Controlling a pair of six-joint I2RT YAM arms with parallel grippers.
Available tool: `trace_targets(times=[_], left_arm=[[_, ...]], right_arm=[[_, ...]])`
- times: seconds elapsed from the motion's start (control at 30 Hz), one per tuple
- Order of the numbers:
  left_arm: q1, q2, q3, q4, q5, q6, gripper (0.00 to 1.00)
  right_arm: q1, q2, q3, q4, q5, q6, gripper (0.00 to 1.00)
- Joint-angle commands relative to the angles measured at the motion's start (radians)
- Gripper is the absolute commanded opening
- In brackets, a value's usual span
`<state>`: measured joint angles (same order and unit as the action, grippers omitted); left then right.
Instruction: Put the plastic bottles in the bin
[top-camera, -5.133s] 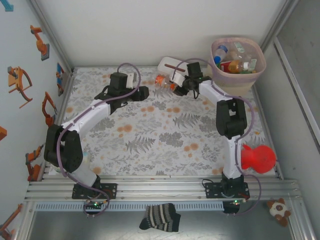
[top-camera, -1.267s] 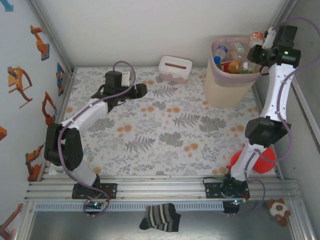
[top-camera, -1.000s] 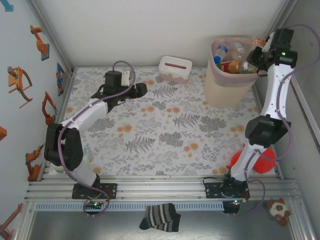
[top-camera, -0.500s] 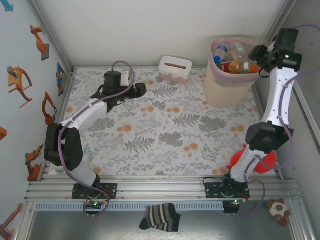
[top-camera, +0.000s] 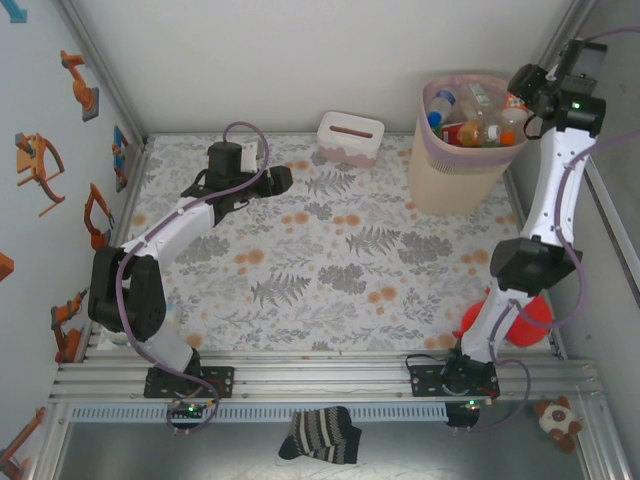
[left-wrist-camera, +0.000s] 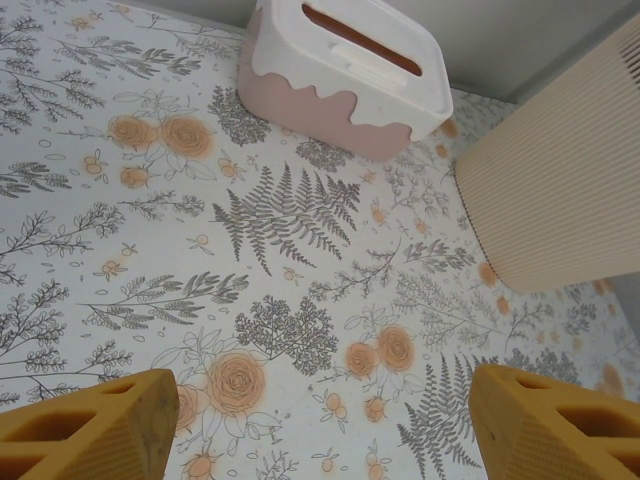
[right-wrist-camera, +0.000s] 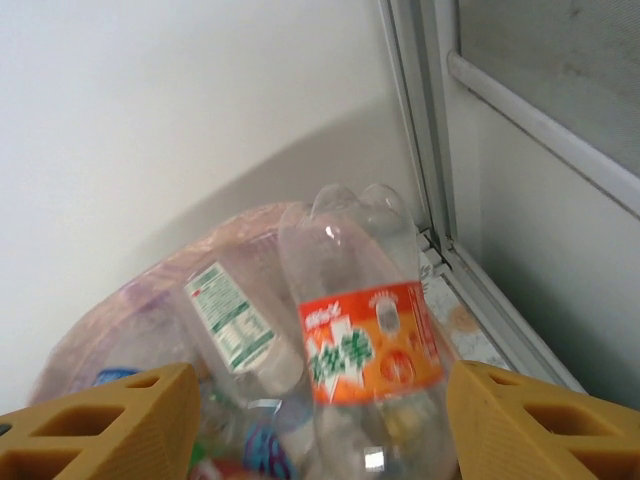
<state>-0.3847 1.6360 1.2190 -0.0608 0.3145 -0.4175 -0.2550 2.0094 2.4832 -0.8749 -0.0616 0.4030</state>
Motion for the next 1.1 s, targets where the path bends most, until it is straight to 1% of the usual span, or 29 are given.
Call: trace_targets(times=[0.0, 0.13, 0.2, 0.23, 0.33, 0.47, 0.5, 0.53, 0.57, 0.6, 0.77, 0.9, 1.0, 1.07], left_arm=[[0.007, -0.029, 0.003, -0.003, 0.009, -0.007, 0.76], [0.009, -0.043, -0.004, -0.012, -0.005, 0.0, 0.76], [0.012, -0.047, -0.012, -0.008, -0.011, 0.002, 0.76], [0.013, -0.048, -0.014, -0.008, -0.011, 0.002, 0.76], [0.017, -0.044, -0.012, -0.007, -0.007, -0.002, 0.76], [0.018, -0.046, -0.011, -0.008, -0.002, -0.004, 0.76], [0.019, -0.049, -0.012, -0.01, -0.002, -0.002, 0.76], [0.02, -0.05, -0.013, -0.013, -0.002, 0.0, 0.76], [0.02, -0.052, -0.015, -0.015, -0.003, 0.002, 0.76], [0.022, -0.053, -0.015, -0.015, -0.002, 0.002, 0.76], [0.025, -0.058, -0.024, -0.012, 0.001, -0.003, 0.76], [0.025, -0.062, -0.031, -0.004, 0.004, -0.01, 0.76], [0.025, -0.062, -0.028, -0.007, 0.009, -0.012, 0.76], [0.024, -0.066, -0.029, -0.01, 0.007, -0.012, 0.76]], right_arm=[[-0.005, 0.089, 0.063, 0.068, 0.028, 0.039, 0.65], [-0.002, 0.131, 0.072, 0.14, 0.043, 0.002, 0.64], [0.002, 0.148, 0.077, 0.162, 0.027, -0.026, 0.63], [0.003, 0.157, 0.079, 0.162, 0.009, -0.029, 0.61], [0.005, 0.182, 0.085, 0.123, -0.04, -0.023, 0.54], [0.016, 0.171, 0.023, 0.102, -0.113, -0.056, 0.53], [0.021, 0.167, 0.019, 0.085, -0.119, -0.076, 0.5], [0.028, 0.166, 0.016, 0.07, -0.118, -0.096, 0.45], [0.035, 0.164, 0.013, 0.051, -0.112, -0.117, 0.42], [0.041, 0.161, 0.008, 0.033, -0.101, -0.135, 0.42], [0.069, 0.147, -0.008, -0.076, -0.039, -0.182, 0.41], [0.084, 0.108, -0.083, -0.095, 0.033, -0.201, 0.4], [0.089, 0.105, -0.069, -0.123, 0.067, -0.207, 0.41], [0.089, 0.102, -0.043, -0.131, 0.064, -0.204, 0.42]])
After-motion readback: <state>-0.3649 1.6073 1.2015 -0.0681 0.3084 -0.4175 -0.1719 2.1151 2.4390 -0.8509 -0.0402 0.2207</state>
